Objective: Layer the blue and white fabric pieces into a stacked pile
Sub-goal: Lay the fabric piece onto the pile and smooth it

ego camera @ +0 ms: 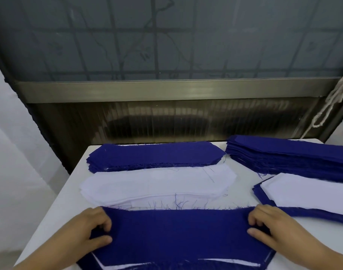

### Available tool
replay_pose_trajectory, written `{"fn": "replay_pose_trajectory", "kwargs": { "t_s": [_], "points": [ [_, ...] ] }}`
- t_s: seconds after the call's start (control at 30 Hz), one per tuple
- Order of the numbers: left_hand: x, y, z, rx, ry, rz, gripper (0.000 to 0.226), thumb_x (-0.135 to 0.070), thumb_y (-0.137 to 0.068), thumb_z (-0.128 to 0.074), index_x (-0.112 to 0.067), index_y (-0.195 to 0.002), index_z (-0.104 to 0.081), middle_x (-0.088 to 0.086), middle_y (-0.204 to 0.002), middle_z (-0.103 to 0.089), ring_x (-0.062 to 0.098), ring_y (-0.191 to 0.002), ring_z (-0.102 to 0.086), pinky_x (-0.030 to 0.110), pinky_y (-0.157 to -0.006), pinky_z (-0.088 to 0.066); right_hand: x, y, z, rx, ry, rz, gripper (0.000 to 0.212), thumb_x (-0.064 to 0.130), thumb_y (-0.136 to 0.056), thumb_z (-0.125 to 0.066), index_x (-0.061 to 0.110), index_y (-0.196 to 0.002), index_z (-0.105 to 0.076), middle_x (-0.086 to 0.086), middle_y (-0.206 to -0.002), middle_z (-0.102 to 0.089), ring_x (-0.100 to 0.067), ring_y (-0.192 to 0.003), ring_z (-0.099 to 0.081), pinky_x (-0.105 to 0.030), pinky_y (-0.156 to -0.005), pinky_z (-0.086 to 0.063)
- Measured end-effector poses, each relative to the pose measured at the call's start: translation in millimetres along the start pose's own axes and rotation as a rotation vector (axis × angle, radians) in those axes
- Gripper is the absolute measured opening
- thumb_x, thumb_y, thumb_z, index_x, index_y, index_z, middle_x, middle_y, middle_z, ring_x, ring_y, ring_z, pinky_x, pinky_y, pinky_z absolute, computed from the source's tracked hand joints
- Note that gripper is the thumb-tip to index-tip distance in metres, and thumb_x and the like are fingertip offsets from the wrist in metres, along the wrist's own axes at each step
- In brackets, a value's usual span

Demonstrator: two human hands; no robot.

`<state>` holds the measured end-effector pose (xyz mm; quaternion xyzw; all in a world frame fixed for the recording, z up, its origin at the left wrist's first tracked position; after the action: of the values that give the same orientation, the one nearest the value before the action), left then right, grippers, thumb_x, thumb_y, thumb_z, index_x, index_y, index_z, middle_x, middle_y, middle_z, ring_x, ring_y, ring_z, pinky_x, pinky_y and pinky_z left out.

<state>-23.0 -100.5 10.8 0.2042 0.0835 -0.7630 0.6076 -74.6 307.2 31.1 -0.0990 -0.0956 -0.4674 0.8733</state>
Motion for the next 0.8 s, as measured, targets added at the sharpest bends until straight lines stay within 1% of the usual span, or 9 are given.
{"fn": "replay_pose_trajectory", "kwargs": {
  "t_s": [0.07,0.13,0.23,0.3,0.4,0.53,0.67,0.73,0.8],
  "points": [
    [12.8,-1.5,5.8,0.055,0.009,0.075,0.015,-0.044,-0.074,-0.074,-0.039,-0.075,-0.060,-0.025,-0.094,-0.056,0.002,-0.087,-0.053,0.015,-0.075,-0.043,-9.4,-7.4,0.8,0.059,-0.022,-0.021,0.021,0.038,-0.088,-0.066,0.038,-0.076,-0.048,0.019,-0.077,-0.051,-0.003,-0.082,-0.048,-0.014,-0.073,-0.039],
    [15.9,-12.5,13.0,0.052,-0.056,0.131,0.017,-0.047,-0.077,-0.070,-0.035,-0.072,-0.059,-0.019,-0.086,-0.057,0.001,-0.082,-0.054,0.017,-0.074,-0.045,-11.2,-23.4,5.0,0.049,-0.040,-0.040,0.018,0.036,-0.090,-0.062,0.038,-0.077,-0.049,0.017,-0.078,-0.053,-0.004,-0.083,-0.050,-0.015,-0.071,-0.042],
    [-22.4,-48.8,28.4,-0.104,-0.131,0.071,0.016,-0.047,-0.086,-0.061,-0.037,-0.074,-0.058,-0.019,-0.084,-0.056,-0.001,-0.082,-0.054,0.017,-0.075,-0.046,-0.7,-58.1,13.5,-0.066,-0.120,-0.026,0.007,0.035,-0.093,-0.059,0.036,-0.086,-0.056,0.020,-0.088,-0.054,0.000,-0.091,-0.050,-0.017,-0.075,-0.044],
    [-59.4,-77.1,25.6,-0.161,-0.089,-0.012,0.008,-0.042,-0.089,-0.059,-0.040,-0.082,-0.057,-0.021,-0.090,-0.054,-0.003,-0.087,-0.052,0.012,-0.077,-0.044,10.4,-86.5,9.0,-0.081,-0.156,0.004,0.002,0.036,-0.094,-0.057,0.035,-0.095,-0.056,0.022,-0.097,-0.051,0.003,-0.097,-0.048,-0.013,-0.081,-0.041],
    [-100.8,-120.4,12.3,-0.176,0.029,-0.102,0.003,-0.035,-0.091,-0.060,-0.035,-0.094,-0.061,-0.021,-0.095,-0.053,-0.004,-0.092,-0.051,0.013,-0.083,-0.043,18.4,-123.7,-8.5,-0.016,-0.184,0.026,0.010,0.039,-0.093,-0.058,0.037,-0.100,-0.052,0.021,-0.100,-0.048,0.003,-0.098,-0.046,-0.012,-0.084,-0.039],
    [-117.6,-158.3,-11.7,-0.111,0.236,-0.089,0.011,-0.032,-0.088,-0.066,-0.029,-0.097,-0.062,-0.015,-0.096,-0.055,-0.001,-0.092,-0.053,0.022,-0.087,-0.047,11.4,-142.9,-28.3,0.053,-0.222,0.006,0.009,0.040,-0.091,-0.058,0.042,-0.088,-0.050,0.020,-0.092,-0.051,0.000,-0.093,-0.047,-0.017,-0.081,-0.042],
    [-112.1,-170.2,-23.0,-0.092,0.247,-0.063,0.023,-0.049,-0.078,-0.072,-0.034,-0.092,-0.061,-0.016,-0.095,-0.054,0.000,-0.089,-0.052,0.017,-0.077,-0.044,4.5,-149.6,-32.4,0.044,-0.271,-0.012,0.010,0.035,-0.093,-0.056,0.038,-0.084,-0.055,0.018,-0.088,-0.053,-0.001,-0.088,-0.048,-0.017,-0.074,-0.043],
    [-112.5,-173.2,-23.3,-0.100,0.204,-0.049,0.030,-0.055,-0.075,-0.072,-0.033,-0.093,-0.060,-0.016,-0.093,-0.054,0.001,-0.087,-0.052,0.016,-0.072,-0.042,2.2,-156.1,-35.8,0.063,-0.253,-0.034,0.011,0.034,-0.097,-0.051,0.032,-0.089,-0.058,0.017,-0.089,-0.055,-0.001,-0.087,-0.050,-0.016,-0.075,-0.042],
    [-113.6,-175.4,-21.9,-0.119,0.162,-0.026,0.031,-0.055,-0.076,-0.070,-0.032,-0.094,-0.058,-0.015,-0.091,-0.054,0.004,-0.083,-0.052,0.017,-0.066,-0.039,0.2,-162.8,-38.0,0.087,-0.240,-0.079,0.020,0.034,-0.100,-0.044,0.023,-0.094,-0.060,0.012,-0.092,-0.058,-0.005,-0.087,-0.054,-0.020,-0.079,-0.044]
  ]
}}
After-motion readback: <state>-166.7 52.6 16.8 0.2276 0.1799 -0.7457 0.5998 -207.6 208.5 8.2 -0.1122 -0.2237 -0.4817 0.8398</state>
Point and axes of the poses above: each hand's wrist, its own y-axis away from the middle knuckle, its own z-axis out of the back of the hand, x = y × z, the point moved 10 cm from there along -y, towards the middle knuckle
